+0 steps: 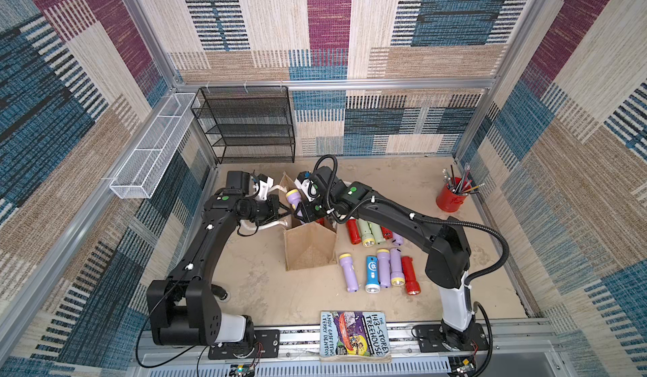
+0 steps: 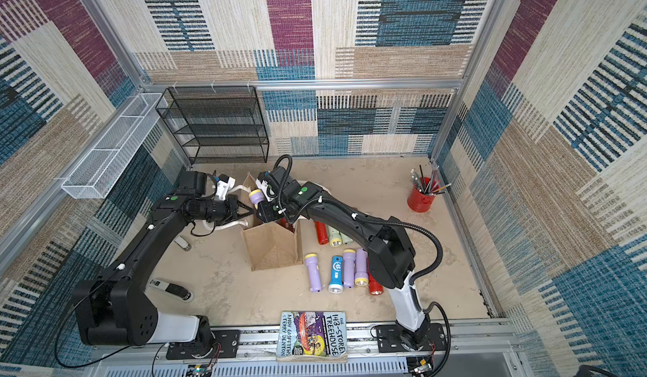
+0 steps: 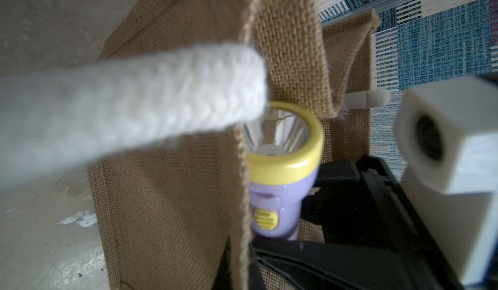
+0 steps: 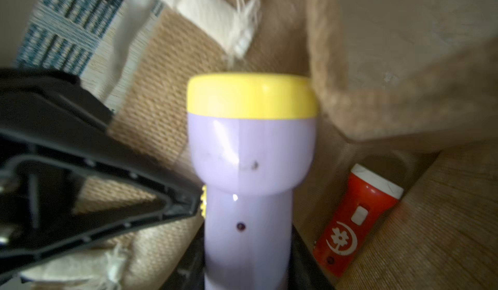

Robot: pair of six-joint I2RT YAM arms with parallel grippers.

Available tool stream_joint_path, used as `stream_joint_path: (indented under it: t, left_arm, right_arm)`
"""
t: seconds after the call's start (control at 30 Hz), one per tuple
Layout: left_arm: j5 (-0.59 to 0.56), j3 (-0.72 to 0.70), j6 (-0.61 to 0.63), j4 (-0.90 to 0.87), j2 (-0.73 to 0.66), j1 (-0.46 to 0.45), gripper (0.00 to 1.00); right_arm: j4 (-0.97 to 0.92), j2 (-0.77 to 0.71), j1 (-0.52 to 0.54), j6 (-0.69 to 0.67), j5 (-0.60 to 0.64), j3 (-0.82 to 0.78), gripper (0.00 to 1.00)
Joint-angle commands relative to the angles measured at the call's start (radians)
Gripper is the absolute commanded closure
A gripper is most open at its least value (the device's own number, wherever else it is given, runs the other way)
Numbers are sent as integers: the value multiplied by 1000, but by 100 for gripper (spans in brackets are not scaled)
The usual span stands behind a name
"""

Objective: Put the flashlights into the tote bags
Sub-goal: Place the flashlight in the canvas bag.

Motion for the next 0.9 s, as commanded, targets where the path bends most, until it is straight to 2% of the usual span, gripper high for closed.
stream_joint_path:
  t: [0.0,0.2,0.5,0.63,0.73,0.87]
  left_arm:
    - [47,-4,-13,39,3,3,100]
    - [53,-7,-15,41,14,3,100]
    - [40,-6,0,27,21,3,100]
    - [34,-7,5,23,25,4,100]
    - [38,-6,4,22,27,4,100]
    - [38,-7,4,23,29,4,99]
  right_arm:
    - [-35,-32,1,-56,44,-55,78]
    - [-66,-14,1,-67,76,-100,77]
    - [-127,132,1,-32,26,-1,76]
    - [-142,154,1,-29,33,-4,72]
    - [-155,162,0,-25,48,-13,63]
    - [-153,163,0,-25,37,-32,61]
